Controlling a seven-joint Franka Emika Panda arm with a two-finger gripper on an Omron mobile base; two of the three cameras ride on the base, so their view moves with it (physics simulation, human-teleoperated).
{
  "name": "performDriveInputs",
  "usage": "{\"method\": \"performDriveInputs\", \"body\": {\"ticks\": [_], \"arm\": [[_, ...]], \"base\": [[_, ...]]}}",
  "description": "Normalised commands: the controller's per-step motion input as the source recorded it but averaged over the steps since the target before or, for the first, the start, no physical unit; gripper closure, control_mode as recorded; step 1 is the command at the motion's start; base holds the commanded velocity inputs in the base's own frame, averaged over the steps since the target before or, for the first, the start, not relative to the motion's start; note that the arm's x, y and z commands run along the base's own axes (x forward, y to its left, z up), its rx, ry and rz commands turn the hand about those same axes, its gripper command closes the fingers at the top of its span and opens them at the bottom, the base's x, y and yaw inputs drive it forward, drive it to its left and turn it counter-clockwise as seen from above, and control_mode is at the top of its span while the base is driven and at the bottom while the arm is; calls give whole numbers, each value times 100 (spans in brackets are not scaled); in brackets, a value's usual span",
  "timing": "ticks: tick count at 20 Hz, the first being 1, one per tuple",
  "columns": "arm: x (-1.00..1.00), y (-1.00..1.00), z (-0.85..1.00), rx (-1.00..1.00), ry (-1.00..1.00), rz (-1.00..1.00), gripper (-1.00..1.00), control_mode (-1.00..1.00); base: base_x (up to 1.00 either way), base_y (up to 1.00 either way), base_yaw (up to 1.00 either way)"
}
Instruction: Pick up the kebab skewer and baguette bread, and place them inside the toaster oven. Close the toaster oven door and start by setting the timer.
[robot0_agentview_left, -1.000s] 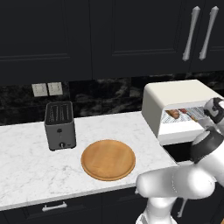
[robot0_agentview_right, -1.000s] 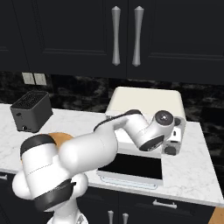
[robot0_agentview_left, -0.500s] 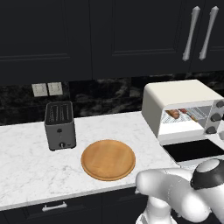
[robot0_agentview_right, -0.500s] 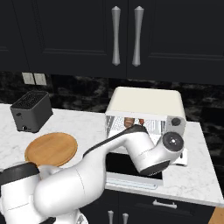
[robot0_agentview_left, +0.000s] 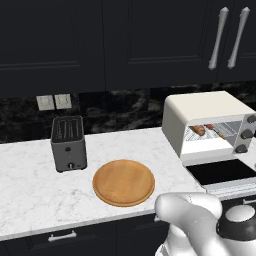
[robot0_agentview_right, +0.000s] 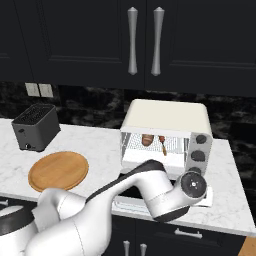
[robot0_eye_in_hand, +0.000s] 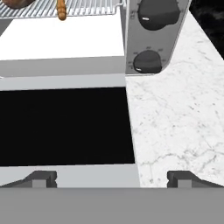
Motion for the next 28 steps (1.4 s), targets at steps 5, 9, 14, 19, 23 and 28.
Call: {"method": "performDriveInputs", "body": {"ticks": [5,9,14,19,23,28], "arm": [[-32,0,-14,0,-1,0,-100,-100],[-81,0,0,0,0,0,-100,-100],[-55,11,-22,0,-14,0,-100,-100],[-3,10,-5,0,-23,0,-100,-100],[0,6,-16,0,-30,0,-100,-100],[5,5,-11,0,-25,0,-100,-100]], "base": [[0,0,0],[0,0,0],[0,0,0],[0,0,0],[0,0,0],[0,0,0]]}}
